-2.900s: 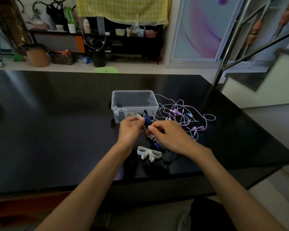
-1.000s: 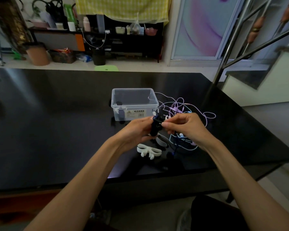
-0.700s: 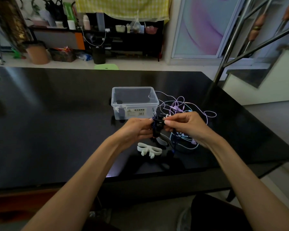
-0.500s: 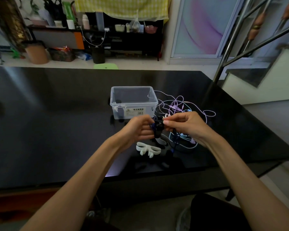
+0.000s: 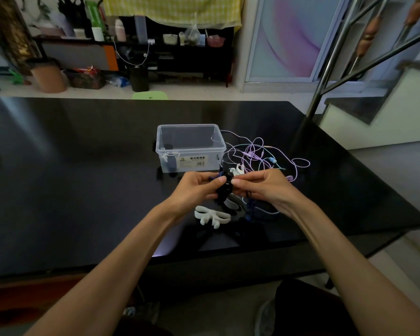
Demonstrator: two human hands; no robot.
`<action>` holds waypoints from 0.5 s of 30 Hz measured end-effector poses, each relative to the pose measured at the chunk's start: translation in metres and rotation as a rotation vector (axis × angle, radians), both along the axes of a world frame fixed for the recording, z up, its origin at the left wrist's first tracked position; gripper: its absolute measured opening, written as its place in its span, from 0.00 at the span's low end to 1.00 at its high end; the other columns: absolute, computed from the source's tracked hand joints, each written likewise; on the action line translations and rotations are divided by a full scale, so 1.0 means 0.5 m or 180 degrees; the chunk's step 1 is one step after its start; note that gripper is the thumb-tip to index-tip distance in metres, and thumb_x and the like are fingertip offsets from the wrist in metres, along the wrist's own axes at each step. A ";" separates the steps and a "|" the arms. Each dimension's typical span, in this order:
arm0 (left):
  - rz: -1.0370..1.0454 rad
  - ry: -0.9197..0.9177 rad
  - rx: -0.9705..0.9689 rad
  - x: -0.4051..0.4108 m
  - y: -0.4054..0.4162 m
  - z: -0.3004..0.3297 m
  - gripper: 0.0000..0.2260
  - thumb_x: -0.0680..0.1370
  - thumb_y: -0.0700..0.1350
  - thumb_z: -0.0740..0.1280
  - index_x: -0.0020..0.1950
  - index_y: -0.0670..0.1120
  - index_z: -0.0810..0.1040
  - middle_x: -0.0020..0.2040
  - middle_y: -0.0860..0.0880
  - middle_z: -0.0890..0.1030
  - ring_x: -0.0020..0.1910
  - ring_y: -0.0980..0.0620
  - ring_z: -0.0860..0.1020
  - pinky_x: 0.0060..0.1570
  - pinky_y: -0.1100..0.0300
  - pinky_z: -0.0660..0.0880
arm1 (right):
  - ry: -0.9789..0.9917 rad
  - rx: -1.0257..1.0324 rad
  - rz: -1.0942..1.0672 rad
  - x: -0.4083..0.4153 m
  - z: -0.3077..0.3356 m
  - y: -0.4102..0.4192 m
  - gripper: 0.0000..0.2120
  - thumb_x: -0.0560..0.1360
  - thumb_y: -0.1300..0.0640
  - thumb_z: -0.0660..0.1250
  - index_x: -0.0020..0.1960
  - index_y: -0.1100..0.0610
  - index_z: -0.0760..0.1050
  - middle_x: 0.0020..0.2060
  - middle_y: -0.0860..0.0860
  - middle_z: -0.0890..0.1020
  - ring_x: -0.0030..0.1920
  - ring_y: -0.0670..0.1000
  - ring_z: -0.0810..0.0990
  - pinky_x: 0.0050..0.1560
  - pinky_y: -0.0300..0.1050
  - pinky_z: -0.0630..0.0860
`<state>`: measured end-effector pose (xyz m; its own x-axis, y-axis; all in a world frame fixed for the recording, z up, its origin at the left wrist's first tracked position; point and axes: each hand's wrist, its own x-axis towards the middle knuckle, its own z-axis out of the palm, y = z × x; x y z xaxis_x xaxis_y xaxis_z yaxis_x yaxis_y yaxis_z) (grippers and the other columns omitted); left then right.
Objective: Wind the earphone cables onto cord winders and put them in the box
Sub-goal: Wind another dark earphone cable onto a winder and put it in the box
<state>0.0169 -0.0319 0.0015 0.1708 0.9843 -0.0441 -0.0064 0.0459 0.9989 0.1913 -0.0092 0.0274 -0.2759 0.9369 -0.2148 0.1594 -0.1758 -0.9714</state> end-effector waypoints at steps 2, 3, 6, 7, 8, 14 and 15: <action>0.0021 0.0010 -0.0012 0.002 -0.004 -0.002 0.13 0.80 0.41 0.62 0.60 0.36 0.78 0.53 0.39 0.82 0.51 0.51 0.82 0.49 0.65 0.78 | 0.0049 0.0050 -0.0028 -0.004 -0.002 0.001 0.05 0.70 0.65 0.72 0.45 0.61 0.82 0.36 0.54 0.85 0.36 0.46 0.84 0.42 0.35 0.81; 0.0023 -0.0023 -0.0024 0.004 -0.005 -0.004 0.14 0.80 0.42 0.62 0.60 0.35 0.78 0.53 0.38 0.82 0.52 0.48 0.82 0.51 0.64 0.78 | 0.0070 0.0087 -0.0044 -0.004 0.000 0.002 0.05 0.70 0.65 0.72 0.45 0.61 0.82 0.36 0.54 0.85 0.35 0.46 0.83 0.41 0.34 0.80; 0.0037 -0.0077 0.0016 0.011 -0.009 -0.005 0.14 0.80 0.42 0.61 0.60 0.35 0.77 0.53 0.38 0.82 0.54 0.46 0.82 0.53 0.62 0.78 | 0.0090 0.0147 -0.0056 -0.003 0.001 0.003 0.04 0.70 0.66 0.72 0.45 0.61 0.81 0.34 0.53 0.84 0.33 0.45 0.83 0.37 0.33 0.79; 0.0047 -0.0092 0.0040 0.013 -0.009 -0.005 0.14 0.80 0.41 0.61 0.60 0.35 0.77 0.53 0.38 0.82 0.53 0.47 0.82 0.52 0.63 0.78 | 0.0079 0.0153 -0.0056 -0.002 0.000 0.003 0.04 0.69 0.66 0.72 0.45 0.61 0.81 0.33 0.53 0.84 0.33 0.45 0.83 0.37 0.33 0.79; 0.0051 -0.0110 0.0053 0.014 -0.009 -0.004 0.13 0.80 0.41 0.61 0.60 0.35 0.78 0.53 0.39 0.82 0.52 0.48 0.82 0.51 0.64 0.78 | 0.0064 0.0156 -0.0065 -0.001 -0.002 0.004 0.05 0.69 0.66 0.72 0.45 0.62 0.81 0.34 0.53 0.84 0.33 0.45 0.83 0.36 0.33 0.79; 0.0025 -0.0231 -0.0124 0.021 -0.006 0.004 0.13 0.80 0.42 0.62 0.59 0.35 0.78 0.50 0.42 0.83 0.45 0.55 0.83 0.45 0.68 0.77 | -0.0198 0.0037 -0.0075 0.009 -0.009 0.005 0.07 0.70 0.58 0.73 0.47 0.58 0.80 0.30 0.49 0.82 0.31 0.45 0.80 0.38 0.37 0.79; 0.0015 -0.0266 -0.0198 0.022 -0.006 0.008 0.13 0.80 0.42 0.61 0.59 0.36 0.78 0.50 0.43 0.83 0.45 0.55 0.83 0.45 0.68 0.78 | -0.0204 0.0022 -0.0090 0.009 -0.008 0.006 0.07 0.71 0.57 0.73 0.46 0.58 0.80 0.27 0.47 0.80 0.30 0.44 0.77 0.42 0.40 0.80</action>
<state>0.0277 -0.0350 0.0055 0.1719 0.9809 -0.0911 -0.0899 0.1077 0.9901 0.1959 -0.0062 0.0236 -0.2351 0.9456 -0.2248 0.2164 -0.1746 -0.9606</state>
